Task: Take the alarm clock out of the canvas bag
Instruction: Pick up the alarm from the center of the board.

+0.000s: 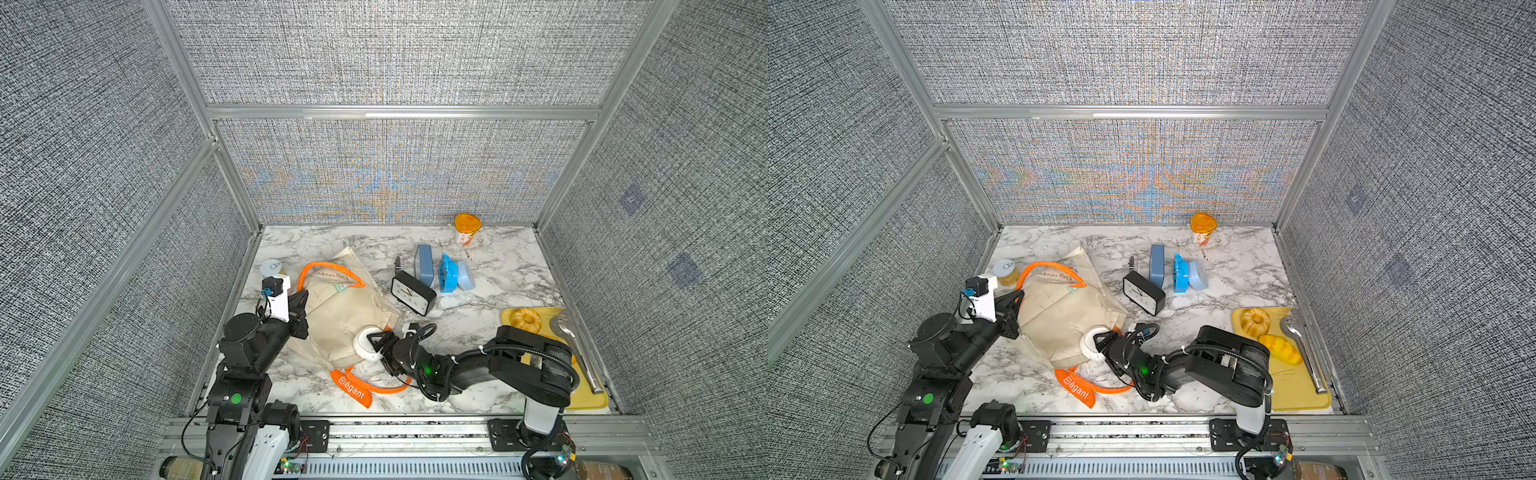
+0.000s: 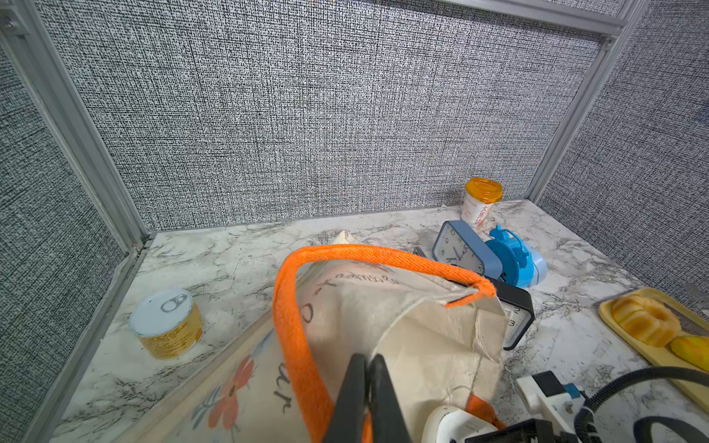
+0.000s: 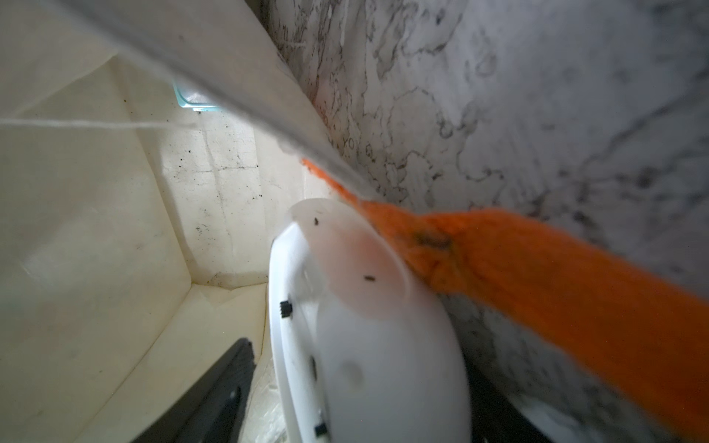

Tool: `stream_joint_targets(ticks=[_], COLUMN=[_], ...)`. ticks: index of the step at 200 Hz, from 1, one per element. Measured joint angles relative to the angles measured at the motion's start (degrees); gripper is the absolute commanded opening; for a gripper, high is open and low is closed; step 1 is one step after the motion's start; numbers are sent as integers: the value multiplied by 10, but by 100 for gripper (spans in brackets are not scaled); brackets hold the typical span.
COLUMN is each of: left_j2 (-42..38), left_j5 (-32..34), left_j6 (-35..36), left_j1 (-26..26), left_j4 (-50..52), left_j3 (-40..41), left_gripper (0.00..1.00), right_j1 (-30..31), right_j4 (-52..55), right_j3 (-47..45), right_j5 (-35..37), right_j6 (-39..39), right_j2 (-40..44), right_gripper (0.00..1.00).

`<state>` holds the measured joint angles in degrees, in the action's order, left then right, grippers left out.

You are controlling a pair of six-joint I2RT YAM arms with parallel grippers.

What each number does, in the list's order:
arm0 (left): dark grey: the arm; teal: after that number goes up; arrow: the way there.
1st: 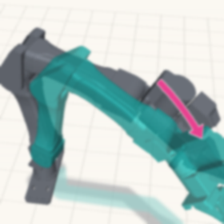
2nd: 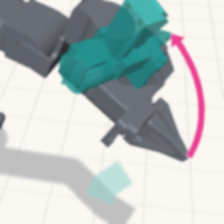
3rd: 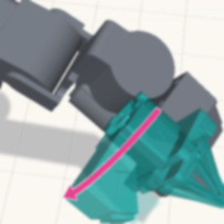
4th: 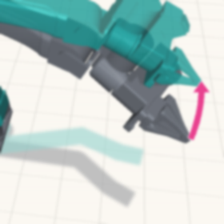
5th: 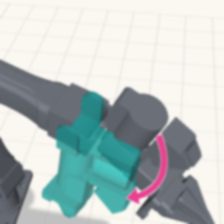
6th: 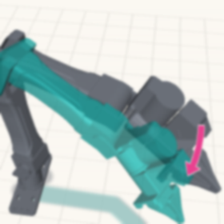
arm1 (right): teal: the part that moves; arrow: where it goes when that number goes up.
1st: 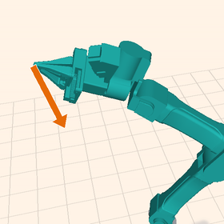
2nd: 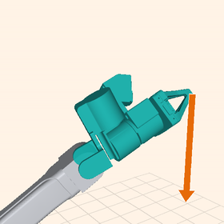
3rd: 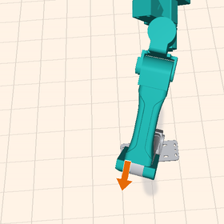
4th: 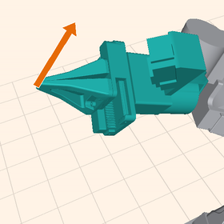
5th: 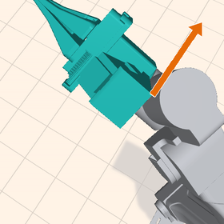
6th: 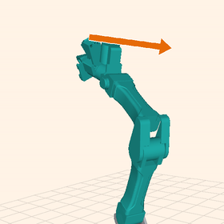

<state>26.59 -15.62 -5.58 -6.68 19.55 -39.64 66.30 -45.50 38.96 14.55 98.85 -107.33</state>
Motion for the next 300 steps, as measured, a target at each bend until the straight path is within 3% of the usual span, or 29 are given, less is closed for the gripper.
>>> stream_joint_targets(ticks=[32,127,192,227,300], left_j2=[0,-6,-10,-14,15], left_j5=[0,22,34,38,74], left_j6=[0,0,-4,-17,-43], left_j1=[0,0,0,0,0], left_j4=[0,-7,-10,-18,-16], left_j3=[0,6,8,12,-7], left_gripper=[0,0,0,0,0], right_j1=[-3,6,6,5,-10], right_j4=[-8,153,242,357,718], right_j3=[1,49,91,126,215], right_j5=[-7,-23,-30,-35,-16], right_j6=[9,2,-37,-93,-278], right_j2=[-8,54,102,184,380], right_gripper=[59,43,40,40,40])
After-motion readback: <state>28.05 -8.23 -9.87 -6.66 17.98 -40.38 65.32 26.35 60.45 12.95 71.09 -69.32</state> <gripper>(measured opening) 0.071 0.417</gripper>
